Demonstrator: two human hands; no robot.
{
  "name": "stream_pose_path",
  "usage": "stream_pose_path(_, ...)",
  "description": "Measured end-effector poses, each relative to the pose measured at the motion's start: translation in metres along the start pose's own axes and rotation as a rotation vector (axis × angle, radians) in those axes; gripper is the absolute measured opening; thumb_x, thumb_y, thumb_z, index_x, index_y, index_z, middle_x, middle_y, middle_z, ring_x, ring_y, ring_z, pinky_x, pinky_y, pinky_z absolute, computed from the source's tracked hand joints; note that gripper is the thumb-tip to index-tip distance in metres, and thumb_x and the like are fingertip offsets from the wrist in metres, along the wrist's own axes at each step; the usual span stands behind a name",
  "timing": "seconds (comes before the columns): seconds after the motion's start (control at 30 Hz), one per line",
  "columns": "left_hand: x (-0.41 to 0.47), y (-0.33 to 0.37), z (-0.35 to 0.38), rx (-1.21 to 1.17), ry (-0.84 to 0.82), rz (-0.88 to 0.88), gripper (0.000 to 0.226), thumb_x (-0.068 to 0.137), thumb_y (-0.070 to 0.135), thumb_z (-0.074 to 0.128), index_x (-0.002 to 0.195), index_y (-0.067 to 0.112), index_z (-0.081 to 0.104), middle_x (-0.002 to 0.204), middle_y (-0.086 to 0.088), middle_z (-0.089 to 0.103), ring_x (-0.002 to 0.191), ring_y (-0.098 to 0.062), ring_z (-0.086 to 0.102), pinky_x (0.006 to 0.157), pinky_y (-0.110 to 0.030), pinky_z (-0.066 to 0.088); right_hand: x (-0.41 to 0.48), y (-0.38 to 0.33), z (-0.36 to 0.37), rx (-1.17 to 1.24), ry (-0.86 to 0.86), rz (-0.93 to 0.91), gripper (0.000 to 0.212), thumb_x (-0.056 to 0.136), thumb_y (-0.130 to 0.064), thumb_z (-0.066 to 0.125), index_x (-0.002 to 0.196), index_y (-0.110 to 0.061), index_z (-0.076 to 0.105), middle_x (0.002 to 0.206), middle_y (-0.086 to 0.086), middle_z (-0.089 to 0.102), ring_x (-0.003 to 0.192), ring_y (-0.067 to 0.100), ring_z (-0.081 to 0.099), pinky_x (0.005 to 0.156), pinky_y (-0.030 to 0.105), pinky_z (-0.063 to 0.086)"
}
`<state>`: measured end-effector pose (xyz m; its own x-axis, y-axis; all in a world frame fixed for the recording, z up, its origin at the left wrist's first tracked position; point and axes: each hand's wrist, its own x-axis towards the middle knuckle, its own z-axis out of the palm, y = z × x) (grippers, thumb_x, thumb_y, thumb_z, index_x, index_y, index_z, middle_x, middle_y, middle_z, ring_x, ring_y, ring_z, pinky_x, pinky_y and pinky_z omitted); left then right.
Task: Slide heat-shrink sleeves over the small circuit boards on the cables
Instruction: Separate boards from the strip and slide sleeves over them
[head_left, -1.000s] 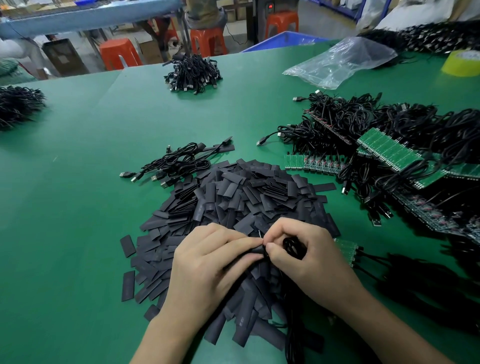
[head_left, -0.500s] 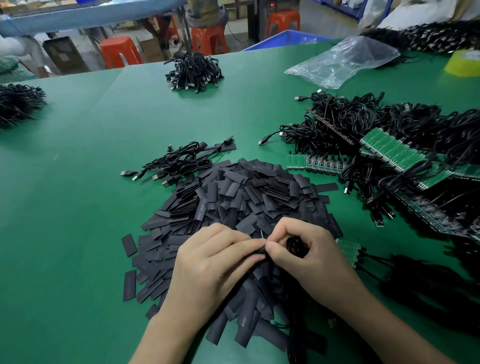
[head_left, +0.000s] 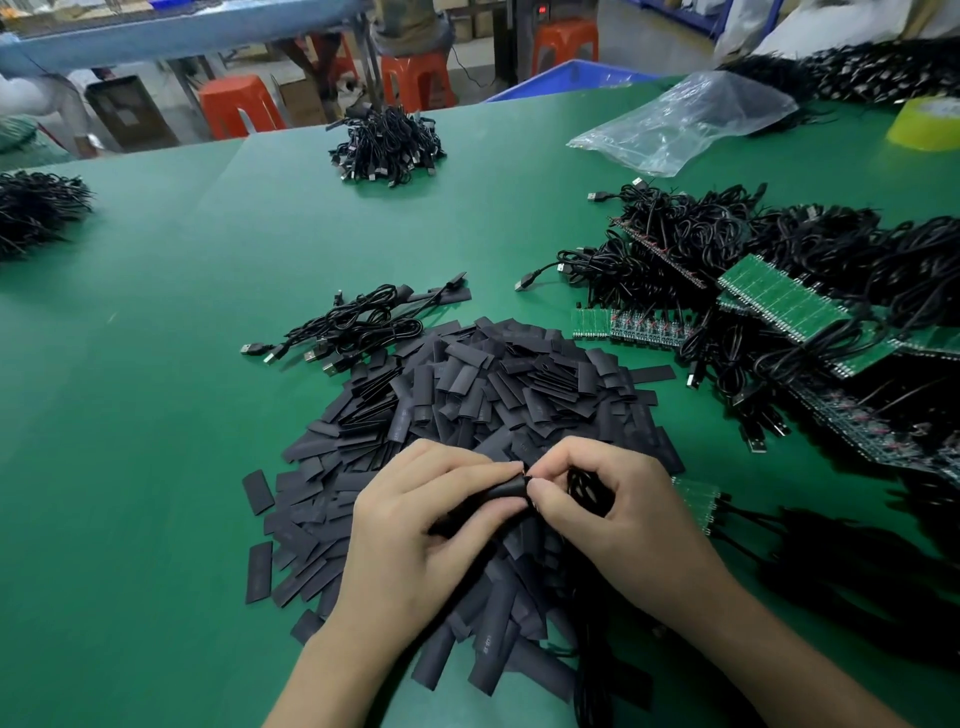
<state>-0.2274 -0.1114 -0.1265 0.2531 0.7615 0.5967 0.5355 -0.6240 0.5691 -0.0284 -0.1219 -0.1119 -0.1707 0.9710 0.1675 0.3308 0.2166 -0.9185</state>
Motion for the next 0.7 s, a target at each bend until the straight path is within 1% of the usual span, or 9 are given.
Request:
stream_pose_path(0.03,0.0002,0.0005,-0.0003,-0.028,-0.008,-0.024,0.017,0.092,0.029,0.075,0.105,0.020,0.081,0.102,0.012,0.072,0.095,-0.012,0.067,0.083,-0.023,0.049,0.0002,-0.0003,-0.0001,-0.025,0.018,-0.012,0.015,0.091,-0.016,0.071,0.079,-0.026,0.070,0.070,-0.006,0.065,0.061,0.004,0.058,0.058,0.013,0.041)
stream_pose_path(0.07,0.0005,0.0009,-0.0006,-0.056,-0.012,-0.050,0.016,0.093,0.028,0.072,0.105,0.021,0.081,0.101,0.012,0.072,0.095,-0.013,0.067,0.083,-0.022,0.049,0.0004,-0.0004,-0.0001,-0.062,0.041,-0.030,0.016,0.090,-0.015,0.071,0.079,-0.027,0.070,0.072,-0.008,0.065,0.067,0.006,0.061,0.061,0.011,0.041)
stream_pose_path(0.17,0.0011,0.0015,-0.0022,-0.111,-0.025,-0.111,0.013,0.093,0.025,0.073,0.103,0.024,0.081,0.094,0.014,0.071,0.090,-0.012,0.068,0.079,-0.020,0.049,0.0010,-0.0009,0.0005,-0.160,0.084,-0.094,0.014,0.089,-0.013,0.071,0.082,-0.024,0.069,0.078,-0.011,0.064,0.080,0.011,0.063,0.068,0.012,0.042)
stream_pose_path(0.23,0.0022,0.0021,-0.0034,-0.140,-0.046,-0.145,0.014,0.089,0.023,0.076,0.102,0.026,0.081,0.091,0.014,0.073,0.086,-0.012,0.070,0.076,-0.020,0.049,0.0009,-0.0002,0.0004,-0.207,0.083,-0.129,0.010,0.092,-0.015,0.070,0.085,-0.023,0.069,0.082,-0.013,0.061,0.081,0.010,0.063,0.069,0.014,0.043)
stream_pose_path(0.33,0.0042,0.0035,-0.0048,-0.205,-0.086,-0.201,0.018,0.086,0.021,0.078,0.102,0.029,0.080,0.091,0.015,0.075,0.085,-0.011,0.072,0.077,-0.016,0.051,0.0012,0.0022,0.0006,-0.270,0.063,-0.165,0.006,0.096,-0.023,0.063,0.092,-0.024,0.067,0.088,-0.014,0.058,0.083,0.007,0.061,0.072,0.022,0.047)
stream_pose_path(0.47,0.0030,0.0048,-0.0046,-0.258,-0.100,-0.258,0.016,0.083,0.021,0.081,0.097,0.029,0.078,0.086,0.011,0.075,0.080,-0.013,0.072,0.075,-0.015,0.052,0.0010,0.0049,0.0017,-0.281,0.033,-0.175,0.008,0.098,-0.027,0.058,0.094,-0.027,0.065,0.090,-0.016,0.057,0.086,0.006,0.059,0.074,0.022,0.046)
stream_pose_path(0.6,0.0030,0.0062,-0.0047,-0.235,-0.117,-0.248,0.013,0.083,0.024,0.081,0.092,0.030,0.075,0.084,0.013,0.073,0.078,-0.011,0.071,0.073,-0.014,0.051,0.0001,0.0074,0.0027,-0.300,0.012,-0.166,0.009,0.098,-0.029,0.057,0.094,-0.028,0.064,0.090,-0.018,0.056,0.086,0.005,0.059,0.074,0.023,0.047)
stream_pose_path(0.7,0.0032,0.0062,-0.0052,-0.172,-0.142,-0.177,0.013,0.085,0.022,0.080,0.091,0.028,0.071,0.083,0.012,0.070,0.077,-0.013,0.069,0.070,-0.019,0.053,-0.0001,0.0073,0.0038,-0.310,0.002,-0.166,0.009,0.098,-0.030,0.057,0.093,-0.028,0.064,0.089,-0.018,0.055,0.084,0.005,0.058,0.073,0.023,0.046)
